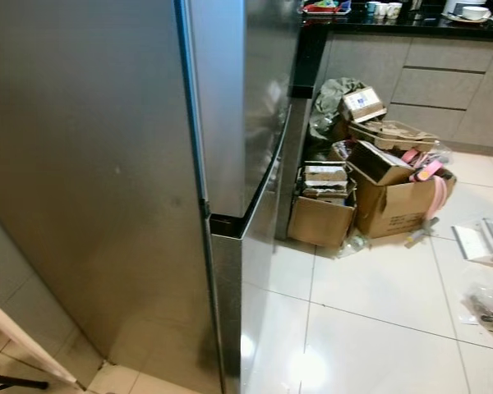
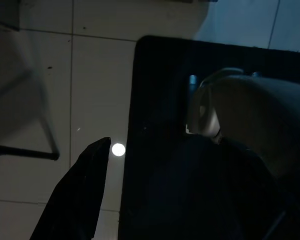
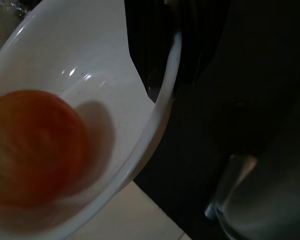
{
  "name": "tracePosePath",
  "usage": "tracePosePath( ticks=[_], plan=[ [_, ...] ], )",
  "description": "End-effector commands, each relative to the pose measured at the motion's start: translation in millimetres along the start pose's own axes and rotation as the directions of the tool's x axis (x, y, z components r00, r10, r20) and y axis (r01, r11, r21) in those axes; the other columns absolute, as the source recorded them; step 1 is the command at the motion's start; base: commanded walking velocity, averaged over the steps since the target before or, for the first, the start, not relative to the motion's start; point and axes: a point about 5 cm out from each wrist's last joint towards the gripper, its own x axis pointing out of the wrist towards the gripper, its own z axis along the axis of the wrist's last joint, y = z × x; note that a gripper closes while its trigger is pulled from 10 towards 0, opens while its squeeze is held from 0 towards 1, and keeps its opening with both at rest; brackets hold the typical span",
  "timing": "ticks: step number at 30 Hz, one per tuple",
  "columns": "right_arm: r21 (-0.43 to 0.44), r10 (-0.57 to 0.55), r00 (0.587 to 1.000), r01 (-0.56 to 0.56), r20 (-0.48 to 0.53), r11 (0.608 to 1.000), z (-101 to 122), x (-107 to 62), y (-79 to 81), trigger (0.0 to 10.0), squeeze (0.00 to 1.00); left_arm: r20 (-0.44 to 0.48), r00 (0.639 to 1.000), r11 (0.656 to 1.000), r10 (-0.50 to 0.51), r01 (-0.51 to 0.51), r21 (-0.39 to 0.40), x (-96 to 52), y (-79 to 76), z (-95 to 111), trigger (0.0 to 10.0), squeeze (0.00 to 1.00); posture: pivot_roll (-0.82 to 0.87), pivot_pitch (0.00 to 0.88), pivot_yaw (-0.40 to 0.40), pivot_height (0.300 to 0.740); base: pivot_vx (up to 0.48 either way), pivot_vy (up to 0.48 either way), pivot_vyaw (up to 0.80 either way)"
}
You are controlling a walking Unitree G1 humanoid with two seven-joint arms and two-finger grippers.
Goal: Restocking fridge
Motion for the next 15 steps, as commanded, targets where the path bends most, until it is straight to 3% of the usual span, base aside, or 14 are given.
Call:
tracePosePath(
  ticks=[1,15],
  plan=[
    [-0.002,-0.011,1.000,0.011,-0.001,1.000,-0.6,-0.4,-4.1,10.0,0.00,-0.028,0.999,1.000,-0.028,0.028,-0.010,0.2,-6.3,-7.2,10.0,0.00,0.02,0.000,-0.018,0.740,0.000,-0.469,0.00],
    [-0.016,0.005,1.000,-0.005,-0.002,1.000,-0.7,-0.4,-3.1,10.0,0.00,-0.028,0.999,0.999,-0.032,0.031,-0.017,0.3,-6.8,-7.1,10.0,0.00,0.02,0.000,-0.021,0.740,0.000,-0.468,0.00]
  ],
)
